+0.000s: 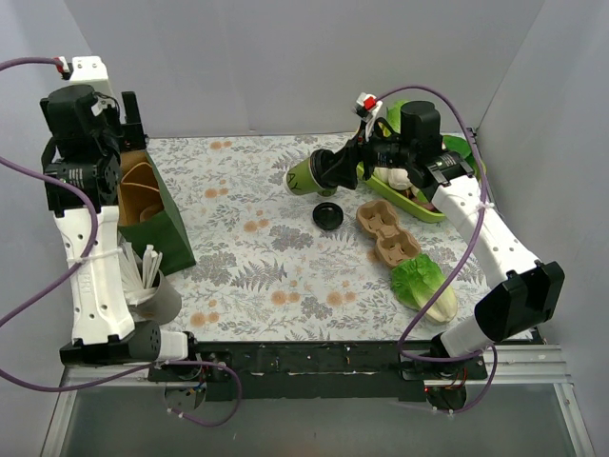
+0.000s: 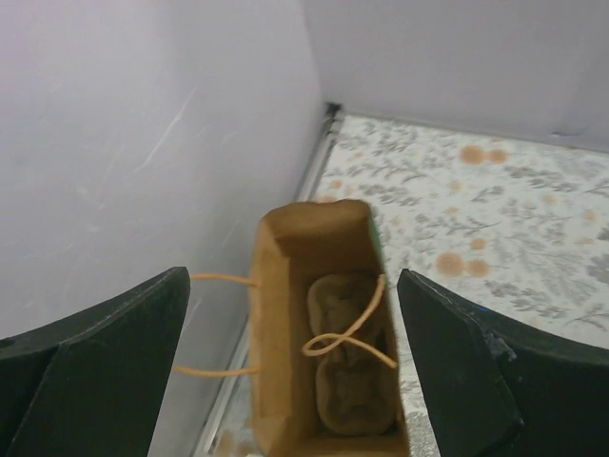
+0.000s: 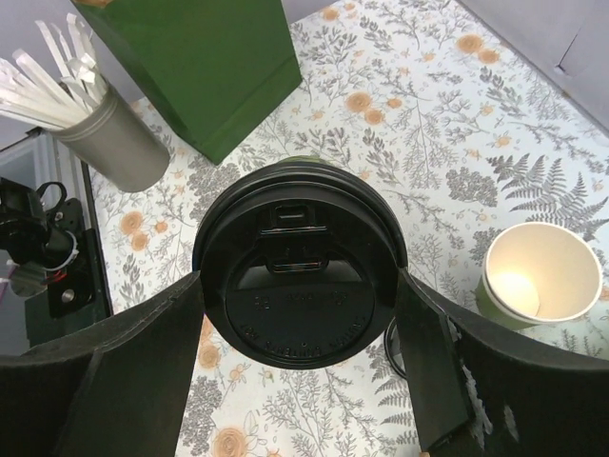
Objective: Pack the takeout coffee
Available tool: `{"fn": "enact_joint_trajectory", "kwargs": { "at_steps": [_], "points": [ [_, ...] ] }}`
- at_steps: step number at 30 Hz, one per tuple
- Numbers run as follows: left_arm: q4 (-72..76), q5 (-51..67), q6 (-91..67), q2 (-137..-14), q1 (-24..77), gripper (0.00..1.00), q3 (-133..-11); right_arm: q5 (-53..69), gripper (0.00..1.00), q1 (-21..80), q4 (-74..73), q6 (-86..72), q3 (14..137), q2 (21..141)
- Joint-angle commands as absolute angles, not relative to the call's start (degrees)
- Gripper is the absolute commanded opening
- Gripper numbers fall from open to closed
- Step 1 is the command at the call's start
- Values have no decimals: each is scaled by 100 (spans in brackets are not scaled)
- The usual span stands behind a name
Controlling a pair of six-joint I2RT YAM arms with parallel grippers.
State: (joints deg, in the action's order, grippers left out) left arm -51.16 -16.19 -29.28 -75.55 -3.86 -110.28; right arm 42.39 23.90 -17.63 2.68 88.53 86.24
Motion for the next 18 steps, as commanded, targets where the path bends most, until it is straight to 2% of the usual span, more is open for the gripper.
{"fn": "enact_joint_trajectory", "kwargs": {
  "at_steps": [1, 8, 13, 18],
  "points": [
    [-6741, -2460, -3059, -7866, -755, 93, -11690, 4438, 56, 2391, -1766, 176, 8807, 8455],
    [-6662, -3252, -2575, -7497, -1080, 85, -10882, 4439, 56, 2391, -1722, 44, 8693, 8420],
    [-6846, -3068, -2628, -7689, -1467, 77, -10626, 4456, 56, 2417, -2091, 70, 8842, 8420],
    [-7208, -2444, -3180, -8033, -1679, 61, -10503, 4386, 56, 2417, -2373, 237, 9052, 8464]
  ]
}}
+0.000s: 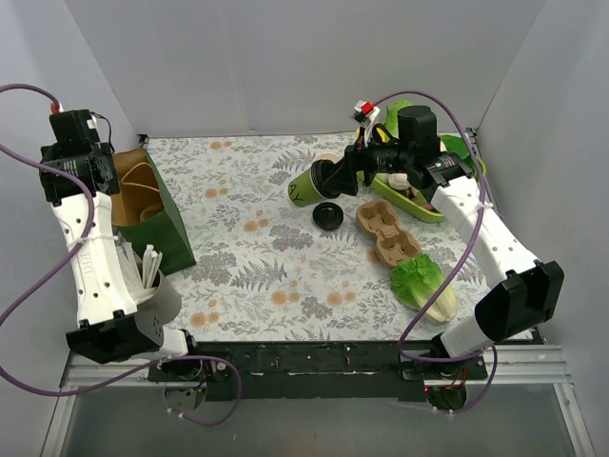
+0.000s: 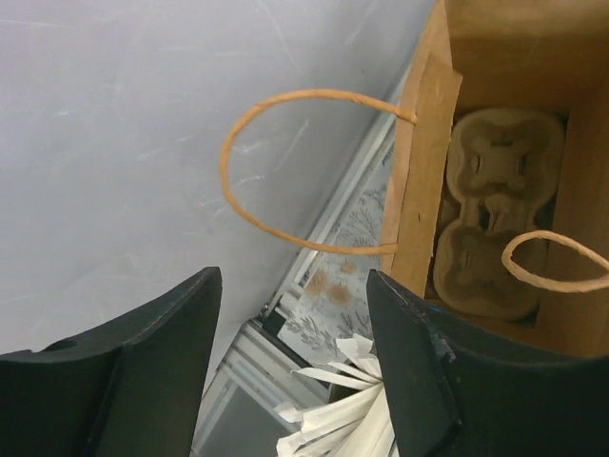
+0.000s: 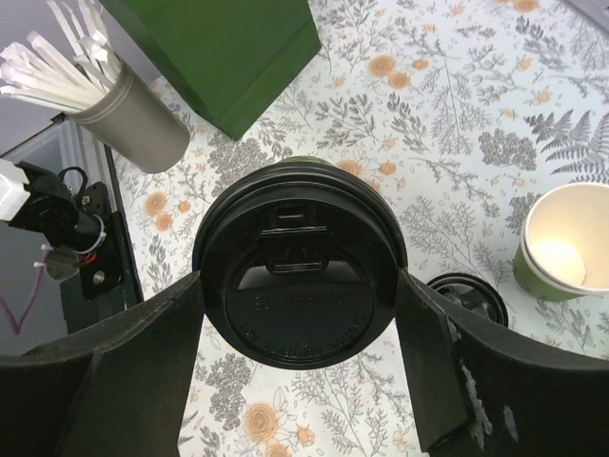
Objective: Pack the takeout coffee
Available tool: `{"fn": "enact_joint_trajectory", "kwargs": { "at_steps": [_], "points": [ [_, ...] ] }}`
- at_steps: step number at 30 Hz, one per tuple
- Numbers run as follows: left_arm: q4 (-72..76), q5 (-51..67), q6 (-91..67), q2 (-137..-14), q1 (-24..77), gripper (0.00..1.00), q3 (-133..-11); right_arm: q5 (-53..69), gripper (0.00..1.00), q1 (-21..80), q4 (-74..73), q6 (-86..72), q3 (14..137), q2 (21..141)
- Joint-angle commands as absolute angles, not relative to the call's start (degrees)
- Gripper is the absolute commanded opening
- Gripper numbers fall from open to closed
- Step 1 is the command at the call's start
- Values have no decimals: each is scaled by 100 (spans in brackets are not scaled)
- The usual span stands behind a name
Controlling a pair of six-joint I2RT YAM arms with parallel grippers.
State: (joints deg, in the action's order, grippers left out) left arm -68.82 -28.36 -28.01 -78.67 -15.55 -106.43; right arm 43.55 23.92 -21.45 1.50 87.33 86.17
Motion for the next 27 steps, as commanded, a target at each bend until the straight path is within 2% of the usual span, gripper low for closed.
{"fn": "enact_joint_trajectory", "kwargs": {
  "at_steps": [1, 19, 25, 26, 27],
  "points": [
    [-7146, -2348, -3225, -8042, -1722, 59, -10503, 4342, 57, 2417, -2390, 255, 9079, 8464],
    [-7146, -1600, -3621, -8130, -1863, 55, -9475, 3973, 59, 2435, -2698, 571, 9035, 8209],
    [-6952, -1310, -3595, -8288, -1863, 43, -9501, 3964, 59, 2443, -2742, 606, 9123, 8279],
    [-6909, -1283, -3560, -8305, -1872, 39, -9536, 3955, 59, 2452, -2760, 633, 9132, 8279],
    [-6891, -1240, -3533, -8306, -1863, 29, -9562, 3955, 59, 2443, -2768, 642, 9141, 8288]
  ]
}}
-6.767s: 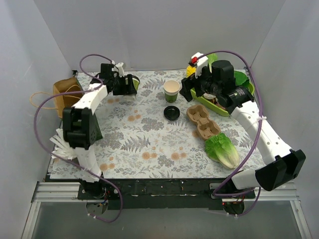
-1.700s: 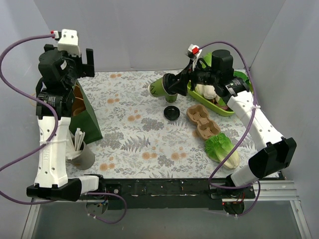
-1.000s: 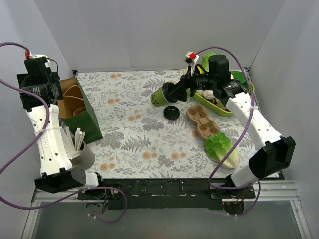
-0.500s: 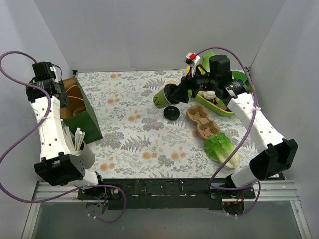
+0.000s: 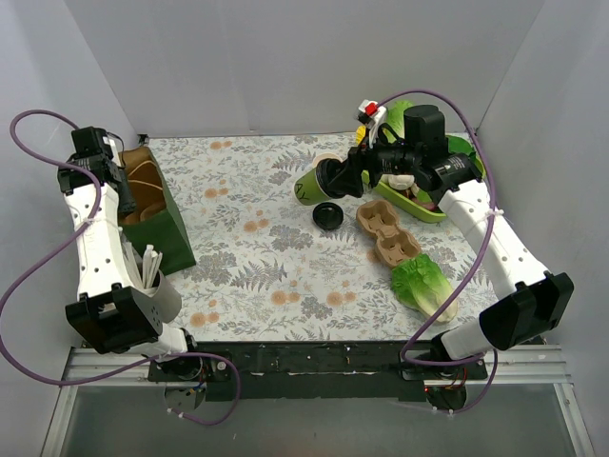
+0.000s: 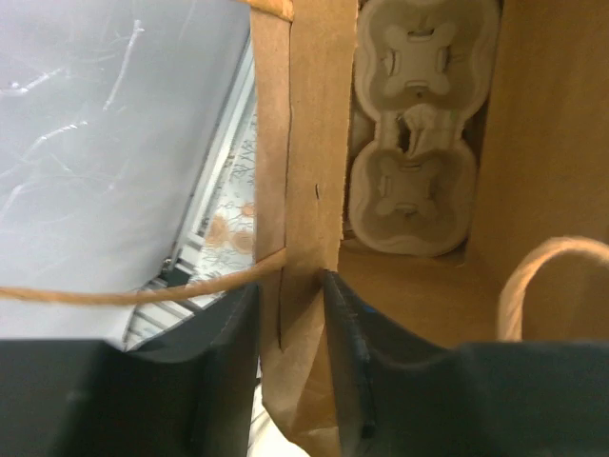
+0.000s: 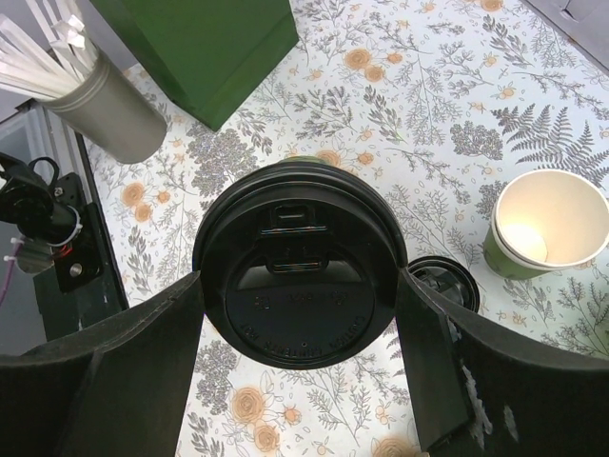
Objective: Pack the takeout coffee
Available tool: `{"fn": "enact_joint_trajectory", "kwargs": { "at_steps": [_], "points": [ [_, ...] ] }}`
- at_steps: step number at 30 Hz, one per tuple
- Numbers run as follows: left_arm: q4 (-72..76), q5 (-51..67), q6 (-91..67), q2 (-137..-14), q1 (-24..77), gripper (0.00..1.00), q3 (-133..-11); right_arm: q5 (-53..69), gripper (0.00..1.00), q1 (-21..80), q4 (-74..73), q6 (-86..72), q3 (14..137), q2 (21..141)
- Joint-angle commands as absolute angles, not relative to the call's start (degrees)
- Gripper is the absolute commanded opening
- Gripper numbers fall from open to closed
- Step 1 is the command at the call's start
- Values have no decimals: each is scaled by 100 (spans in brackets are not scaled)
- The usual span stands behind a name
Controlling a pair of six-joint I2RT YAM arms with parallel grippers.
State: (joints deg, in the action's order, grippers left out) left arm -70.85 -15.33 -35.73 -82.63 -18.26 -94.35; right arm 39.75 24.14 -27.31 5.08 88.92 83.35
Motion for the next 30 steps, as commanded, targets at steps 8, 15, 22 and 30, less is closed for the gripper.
{"fn": "enact_joint_trajectory", "kwargs": {
  "at_steps": [8, 15, 22, 30],
  "points": [
    [-6794, -678, -3034, -8271, -1846, 0, -9790, 3823, 56, 2443, -2970, 1063, 9202, 8236],
    [-6600, 1096, -2348, -7840, -1793, 0, -10053, 3586, 55, 2338, -3164, 1231, 9071, 8086],
    [-7101, 2592, -1346, -7743, -1714, 0, -10424, 3507, 53, 2162, -3050, 1037, 8964, 8033],
    [-7892, 3875, 289, -7480, -1477, 0, -10046, 3559, 52, 2057, -3120, 1282, 9834, 8393]
  ]
}}
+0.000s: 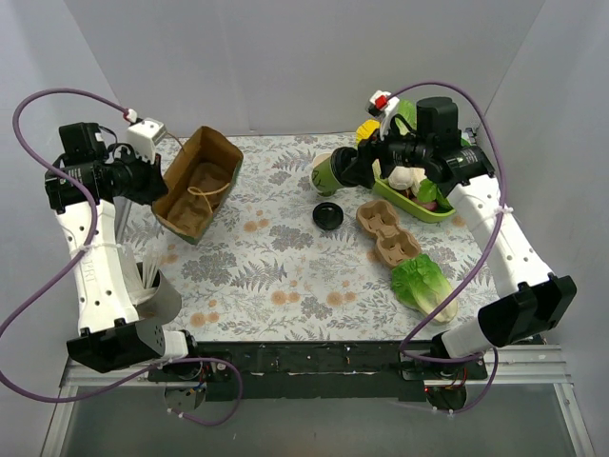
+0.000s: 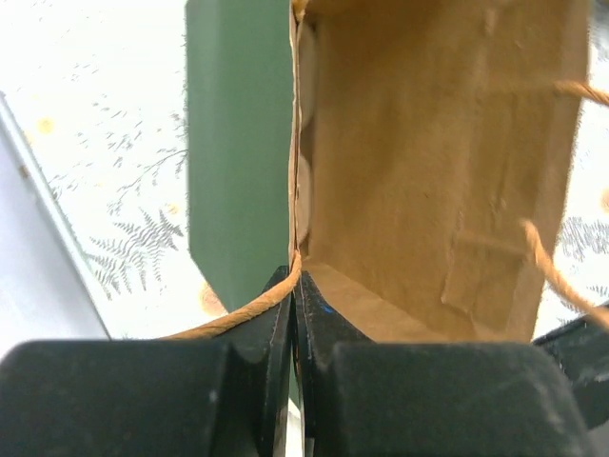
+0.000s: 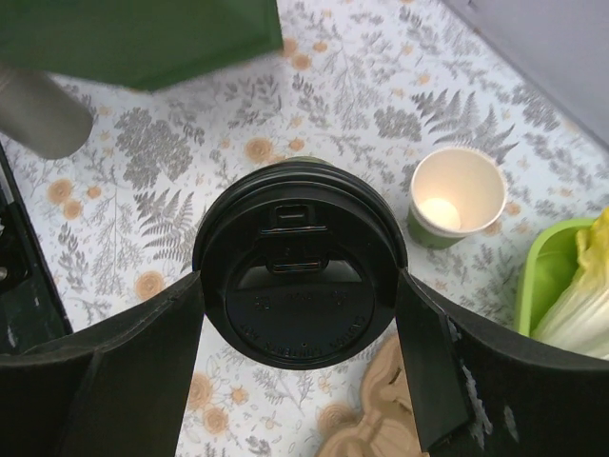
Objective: Pack the takeout coffee
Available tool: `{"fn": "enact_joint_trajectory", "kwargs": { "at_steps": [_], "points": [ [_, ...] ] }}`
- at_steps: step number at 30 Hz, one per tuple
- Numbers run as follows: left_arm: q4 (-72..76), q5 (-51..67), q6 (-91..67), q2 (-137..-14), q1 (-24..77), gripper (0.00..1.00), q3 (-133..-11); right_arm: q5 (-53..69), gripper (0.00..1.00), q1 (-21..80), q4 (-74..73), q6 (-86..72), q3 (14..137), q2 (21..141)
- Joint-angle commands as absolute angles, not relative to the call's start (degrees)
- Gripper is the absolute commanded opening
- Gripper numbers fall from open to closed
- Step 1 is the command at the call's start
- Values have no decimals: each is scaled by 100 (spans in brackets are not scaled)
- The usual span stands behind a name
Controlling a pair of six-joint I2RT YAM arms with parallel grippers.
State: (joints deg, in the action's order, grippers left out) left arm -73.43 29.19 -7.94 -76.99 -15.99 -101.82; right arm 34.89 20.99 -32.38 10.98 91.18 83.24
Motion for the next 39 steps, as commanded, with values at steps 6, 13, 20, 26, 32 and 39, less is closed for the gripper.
{"fn": "enact_joint_trajectory", "kwargs": {
  "at_steps": [6, 13, 20, 26, 32, 39],
  "points": [
    [-7893, 4586, 685, -7321, -1204, 0, -9748, 3744, 52, 2065, -3524, 1564, 10871, 8587],
    [-7849, 4992, 694, -7453, -555, 0, -9325, 4104, 53, 2162, -3954, 1836, 11390, 8473],
    [-7901, 4773, 923, -7549, 112, 0, -9044, 4500, 54, 2582, -4639, 2135, 12155, 8482],
    [-7901, 4799, 686, -7743, 377, 0, -9141, 4281, 54, 3653, -5308, 2899, 12401, 8412],
    [-7910, 4720, 388, -7629, 703, 0, -9027, 3630, 54, 4350, -5836, 3629, 12471, 8455],
    [-7901, 4922, 97, -7462, 923, 0, -8736, 3296, 53, 4676, -6266, 4157, 12595, 8534]
  ]
}}
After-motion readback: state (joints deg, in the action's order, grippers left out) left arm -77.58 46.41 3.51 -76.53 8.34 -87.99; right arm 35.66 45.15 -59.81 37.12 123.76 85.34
